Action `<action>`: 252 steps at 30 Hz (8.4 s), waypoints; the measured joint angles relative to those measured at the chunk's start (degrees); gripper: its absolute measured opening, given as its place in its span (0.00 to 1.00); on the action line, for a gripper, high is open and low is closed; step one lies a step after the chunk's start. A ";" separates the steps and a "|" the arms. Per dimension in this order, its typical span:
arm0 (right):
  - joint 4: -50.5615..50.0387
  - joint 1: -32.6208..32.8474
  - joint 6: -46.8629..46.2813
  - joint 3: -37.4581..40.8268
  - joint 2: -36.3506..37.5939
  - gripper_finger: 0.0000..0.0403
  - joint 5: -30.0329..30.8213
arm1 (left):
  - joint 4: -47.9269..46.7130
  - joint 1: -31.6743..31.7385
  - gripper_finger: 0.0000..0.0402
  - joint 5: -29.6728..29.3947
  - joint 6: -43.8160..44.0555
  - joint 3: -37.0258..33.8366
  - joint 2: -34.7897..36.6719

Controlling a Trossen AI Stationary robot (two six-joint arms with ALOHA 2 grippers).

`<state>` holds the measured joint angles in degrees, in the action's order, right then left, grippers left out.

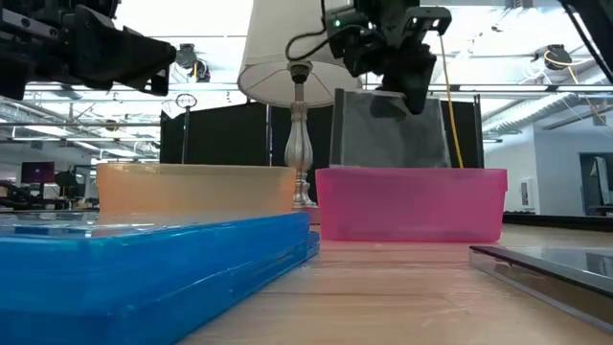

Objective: Pick & place jewel cases by type
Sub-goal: Put the black CD case into the red bin, then put the blue CD case into the orange bin

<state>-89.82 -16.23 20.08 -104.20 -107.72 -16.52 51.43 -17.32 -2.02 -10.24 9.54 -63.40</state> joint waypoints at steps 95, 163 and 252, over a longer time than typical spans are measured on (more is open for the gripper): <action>135.34 39.84 -24.37 60.00 8.45 0.00 32.83 | -12.27 -4.46 0.10 -3.75 -2.27 1.07 0.00; 85.40 46.11 -87.36 28.37 -4.12 0.02 29.71 | -59.47 -27.57 0.10 -22.84 8.13 30.27 -29.40; 107.54 47.06 -97.59 33.29 -11.20 0.40 34.77 | -52.80 -23.50 0.10 -23.43 3.19 38.32 -38.25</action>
<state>17.72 30.83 -77.50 -70.91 -118.91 18.26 -1.37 -40.83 -25.45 -7.05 47.86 -101.65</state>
